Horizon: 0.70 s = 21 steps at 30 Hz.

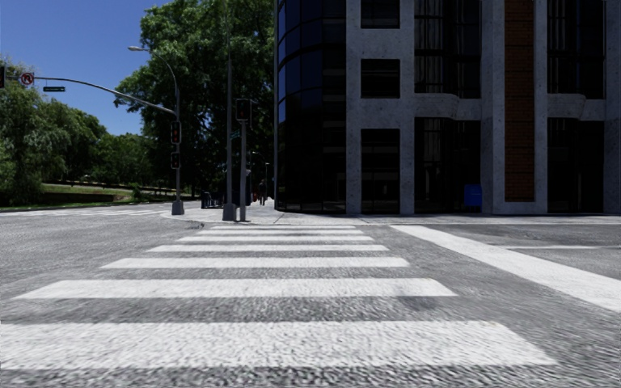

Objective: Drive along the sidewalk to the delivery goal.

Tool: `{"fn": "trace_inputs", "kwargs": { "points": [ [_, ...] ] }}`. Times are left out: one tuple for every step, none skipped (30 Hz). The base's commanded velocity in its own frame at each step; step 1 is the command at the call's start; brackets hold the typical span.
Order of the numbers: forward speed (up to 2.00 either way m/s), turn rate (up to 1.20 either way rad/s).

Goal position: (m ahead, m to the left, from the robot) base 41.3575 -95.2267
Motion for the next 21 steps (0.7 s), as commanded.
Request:
{"fn": "trace_inputs", "kwargs": {
  "points": [
    [2.00, 0.00],
    [2.00, 0.00],
    [2.00, 0.00],
    [2.00, 0.00],
    [2.00, 0.00],
    [2.00, 0.00],
    [2.00, 0.00],
    [2.00, 0.00],
    [2.00, 0.00],
    [2.00, 0.00],
    [2.00, 0.00],
    [2.00, 0.00],
    [2.00, 0.00],
    [2.00, 0.00],
    [2.00, 0.00],
    [2.00, 0.00],
    [2.00, 0.00],
    [2.00, 0.00],
    [2.00, 0.00],
    [2.00, 0.00],
    [2.00, 0.00]
  ]
}}
